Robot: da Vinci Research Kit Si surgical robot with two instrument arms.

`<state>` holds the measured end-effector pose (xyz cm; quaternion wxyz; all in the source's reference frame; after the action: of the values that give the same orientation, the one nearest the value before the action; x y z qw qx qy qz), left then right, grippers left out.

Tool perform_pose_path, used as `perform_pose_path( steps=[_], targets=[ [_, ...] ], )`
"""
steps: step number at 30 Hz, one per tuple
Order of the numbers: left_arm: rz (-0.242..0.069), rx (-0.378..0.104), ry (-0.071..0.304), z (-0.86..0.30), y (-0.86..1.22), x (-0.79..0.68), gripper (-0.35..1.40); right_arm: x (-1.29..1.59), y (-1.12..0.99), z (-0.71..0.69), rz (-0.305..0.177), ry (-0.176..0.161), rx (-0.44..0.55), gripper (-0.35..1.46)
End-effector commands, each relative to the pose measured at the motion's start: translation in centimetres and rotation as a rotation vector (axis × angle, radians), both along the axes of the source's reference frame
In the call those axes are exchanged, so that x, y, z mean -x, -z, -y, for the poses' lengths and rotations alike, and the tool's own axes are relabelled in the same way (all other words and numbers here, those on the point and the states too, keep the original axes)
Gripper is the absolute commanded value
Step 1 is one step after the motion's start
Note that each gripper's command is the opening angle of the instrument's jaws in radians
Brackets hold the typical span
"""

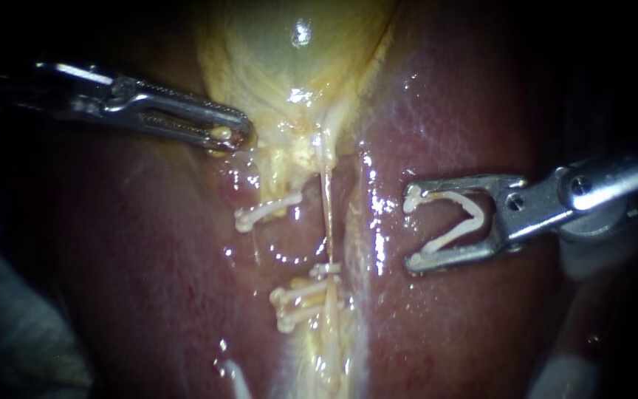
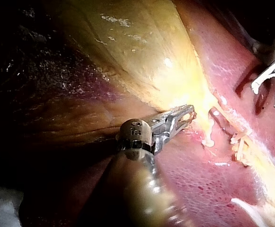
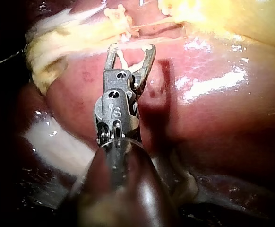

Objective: Clipping second clip right tube

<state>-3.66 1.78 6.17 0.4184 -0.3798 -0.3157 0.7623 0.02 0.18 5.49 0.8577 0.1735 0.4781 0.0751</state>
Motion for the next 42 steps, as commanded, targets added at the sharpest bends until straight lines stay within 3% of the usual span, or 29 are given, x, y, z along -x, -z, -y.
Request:
perform_pose_path(
  steps=[1, 11, 17, 21, 28, 37, 42],
  targets=[
    [0.001, -0.002, -0.002, -0.01, 0.03, -0.03, -0.35, 0.00, 0.00, 0.00, 0.000, 0.000, 0.000, 0.50],
    [-0.013, 0.004, 0.024, -0.11, 0.54, -0.50, -0.35, -0.05, -0.01, 0.00, -0.005, 0.006, -0.006, 0.50],
    [-0.013, 0.003, 0.030, -0.13, 0.63, -0.53, -0.35, -0.14, -0.03, -0.02, -0.015, 0.016, -0.037, 0.49],
    [-0.014, 0.003, 0.031, -0.13, 0.63, -0.51, -0.35, -0.26, -0.07, -0.06, -0.021, -0.004, -0.209, 0.49],
    [-0.014, 0.003, 0.032, -0.12, 0.64, -0.50, -0.35, -0.47, -0.28, -0.13, -0.024, -0.097, -0.440, 0.49],
    [-0.015, 0.003, 0.032, -0.12, 0.64, -0.49, -0.35, -0.53, -0.77, -0.10, 0.000, -0.169, -0.621, 0.49],
    [-0.015, 0.003, 0.033, -0.12, 0.65, -0.49, -0.35, -0.54, -1.06, -0.08, -0.011, -0.194, -0.714, 0.49]
  ],
)
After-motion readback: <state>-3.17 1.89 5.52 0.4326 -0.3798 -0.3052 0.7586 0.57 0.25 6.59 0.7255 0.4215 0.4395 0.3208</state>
